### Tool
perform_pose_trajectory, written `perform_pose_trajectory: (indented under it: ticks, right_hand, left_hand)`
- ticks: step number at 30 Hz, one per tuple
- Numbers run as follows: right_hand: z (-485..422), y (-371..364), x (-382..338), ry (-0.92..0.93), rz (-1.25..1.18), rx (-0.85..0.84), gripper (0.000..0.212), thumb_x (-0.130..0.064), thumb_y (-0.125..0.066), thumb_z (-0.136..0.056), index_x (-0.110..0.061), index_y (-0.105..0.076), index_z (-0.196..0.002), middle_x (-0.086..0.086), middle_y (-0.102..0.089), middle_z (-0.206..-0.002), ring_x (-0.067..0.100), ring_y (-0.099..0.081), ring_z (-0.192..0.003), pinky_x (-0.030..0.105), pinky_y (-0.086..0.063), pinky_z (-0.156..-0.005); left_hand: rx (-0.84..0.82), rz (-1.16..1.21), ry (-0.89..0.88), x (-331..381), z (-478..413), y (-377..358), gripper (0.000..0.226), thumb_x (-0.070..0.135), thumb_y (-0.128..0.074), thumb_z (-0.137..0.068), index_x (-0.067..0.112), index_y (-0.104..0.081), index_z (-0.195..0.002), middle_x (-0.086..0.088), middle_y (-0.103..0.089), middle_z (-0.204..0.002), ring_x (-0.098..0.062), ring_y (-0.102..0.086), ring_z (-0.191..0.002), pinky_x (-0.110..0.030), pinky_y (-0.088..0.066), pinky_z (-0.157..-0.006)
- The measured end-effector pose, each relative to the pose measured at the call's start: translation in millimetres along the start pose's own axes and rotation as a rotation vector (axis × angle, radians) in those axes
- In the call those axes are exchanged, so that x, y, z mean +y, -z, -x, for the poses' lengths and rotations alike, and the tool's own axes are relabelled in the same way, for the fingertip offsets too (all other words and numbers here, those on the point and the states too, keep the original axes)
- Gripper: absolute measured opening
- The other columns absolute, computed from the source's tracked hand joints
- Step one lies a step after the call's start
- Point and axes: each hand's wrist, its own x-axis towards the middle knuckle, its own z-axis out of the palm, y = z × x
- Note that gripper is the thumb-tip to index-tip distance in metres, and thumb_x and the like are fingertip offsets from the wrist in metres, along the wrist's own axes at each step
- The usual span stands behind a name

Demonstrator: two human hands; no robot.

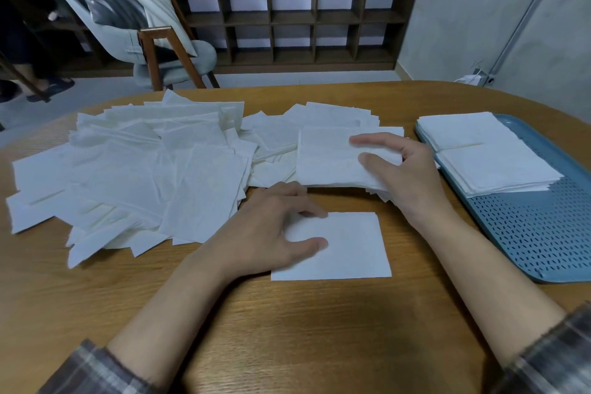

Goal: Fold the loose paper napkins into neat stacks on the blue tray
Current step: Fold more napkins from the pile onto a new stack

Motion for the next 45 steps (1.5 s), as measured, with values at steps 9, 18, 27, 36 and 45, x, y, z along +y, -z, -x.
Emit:
perform_pose_trajectory:
  ticks: [9, 18, 27, 36, 45]
  right_hand:
    - [1, -2, 1, 0.016, 0.000, -0.037, 0.028, -0.003, -0.066, -0.098, -0.023, -0.082, -0.109, -0.043, -0.068, -0.099, -0.030, -0.051, -0.102, -0.006, -0.033, -0.081]
    - [0, -3, 3, 0.019, 0.005, -0.062, 0.028, -0.004, -0.067, -0.098, -0.025, -0.081, -0.109, -0.034, -0.072, -0.109, -0.024, -0.055, -0.111, -0.006, -0.034, -0.087]
    - [1, -5, -4, -0.168, -0.347, -0.211, 0.041, -0.045, -0.056, -0.103, -0.013, -0.082, -0.106, -0.002, -0.079, -0.115, 0.011, -0.071, -0.111, 0.026, -0.052, -0.093]
    - [11, -8, -7, -0.164, -0.252, -0.363, 0.017, -0.025, -0.071, -0.099, -0.013, -0.081, -0.107, 0.000, -0.081, -0.108, 0.017, -0.077, -0.102, 0.023, -0.057, -0.085]
    - [9, -7, -5, -0.143, -0.301, -0.332, 0.024, -0.021, -0.070, -0.099, -0.015, -0.076, -0.122, 0.000, -0.078, -0.121, 0.019, -0.074, -0.115, 0.035, -0.056, -0.101]
  left_hand:
    - [0.037, 0.128, 0.045, 0, -2, 0, 0.007, 0.032, -0.078, -0.095, 0.033, -0.081, -0.101, 0.016, -0.071, -0.095, -0.003, -0.062, -0.100, -0.019, -0.049, -0.084]
    - [0.009, 0.120, -0.010, 4, 0, 2, 0.008, 0.024, -0.069, -0.101, 0.028, -0.072, -0.095, 0.014, -0.064, -0.095, -0.010, -0.060, -0.097, -0.018, -0.045, -0.080]
    - [0.246, 0.519, 0.072, 9, -1, 11, 0.007, 0.021, -0.069, -0.101, 0.026, -0.074, -0.098, 0.005, -0.074, -0.093, -0.013, -0.069, -0.090, -0.023, -0.049, -0.079]
    - [0.463, 0.547, 0.149, 7, -3, 14, 0.007, 0.024, -0.073, -0.100, 0.028, -0.074, -0.106, 0.007, -0.076, -0.094, -0.009, -0.069, -0.089, -0.017, -0.046, -0.073]
    - [0.539, 0.652, 0.214, 6, -6, 16, 0.019, 0.016, -0.081, -0.092, 0.024, -0.071, -0.106, -0.007, -0.078, -0.096, -0.029, -0.068, -0.072, -0.026, -0.051, -0.060]
